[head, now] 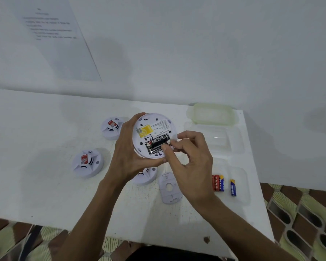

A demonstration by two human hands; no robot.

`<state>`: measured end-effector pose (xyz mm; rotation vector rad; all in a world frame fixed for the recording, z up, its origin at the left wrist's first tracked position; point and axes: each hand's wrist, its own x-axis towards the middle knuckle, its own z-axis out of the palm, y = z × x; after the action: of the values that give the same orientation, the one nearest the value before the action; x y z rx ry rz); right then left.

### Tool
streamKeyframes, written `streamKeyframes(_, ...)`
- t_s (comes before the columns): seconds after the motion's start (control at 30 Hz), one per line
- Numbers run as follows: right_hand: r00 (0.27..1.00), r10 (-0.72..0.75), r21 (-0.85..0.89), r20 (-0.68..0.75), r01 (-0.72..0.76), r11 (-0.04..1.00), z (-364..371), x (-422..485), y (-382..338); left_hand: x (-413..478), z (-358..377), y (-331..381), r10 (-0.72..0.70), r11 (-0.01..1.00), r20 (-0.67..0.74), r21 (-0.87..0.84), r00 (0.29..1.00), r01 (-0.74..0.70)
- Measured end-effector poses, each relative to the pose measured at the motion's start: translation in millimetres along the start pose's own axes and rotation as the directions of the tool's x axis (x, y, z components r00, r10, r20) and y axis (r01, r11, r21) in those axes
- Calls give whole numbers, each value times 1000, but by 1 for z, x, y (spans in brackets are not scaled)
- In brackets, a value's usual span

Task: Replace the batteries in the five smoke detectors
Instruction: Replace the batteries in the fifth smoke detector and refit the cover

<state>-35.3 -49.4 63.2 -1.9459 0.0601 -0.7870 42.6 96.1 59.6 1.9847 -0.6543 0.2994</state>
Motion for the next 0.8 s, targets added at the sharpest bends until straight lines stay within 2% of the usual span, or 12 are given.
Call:
streamKeyframes(0.13,991,-131,-98,-39,127,987,2,-1,3,1,-2,1,-3,1000,-15,-5,1000,3)
streamKeyframes(0.27,965,-262,-171,14,260,950,2,0,10,-1,-3,-1,-2,1000,-13,-24,1000,2)
streamKeyframes(0.43,964,-257,-70,73,262,962,-5,13,15,0,-4,-8,7,1000,24,6,1000,-7)
streamKeyframes(0.57,946,-291,-86,144,305,948,-7,16,14,4,-4,-6,29,1000,25,2,999,-29)
streamKeyframes(0.7,945,-247,-19,214,257,966,-11,20,15,7,-6,-5,19,999,33,-27,999,-18)
streamKeyframes(0.8,963,-85,97,257,62,993,-15,18,12,8,-12,-6,36,999,71,-4,997,-36)
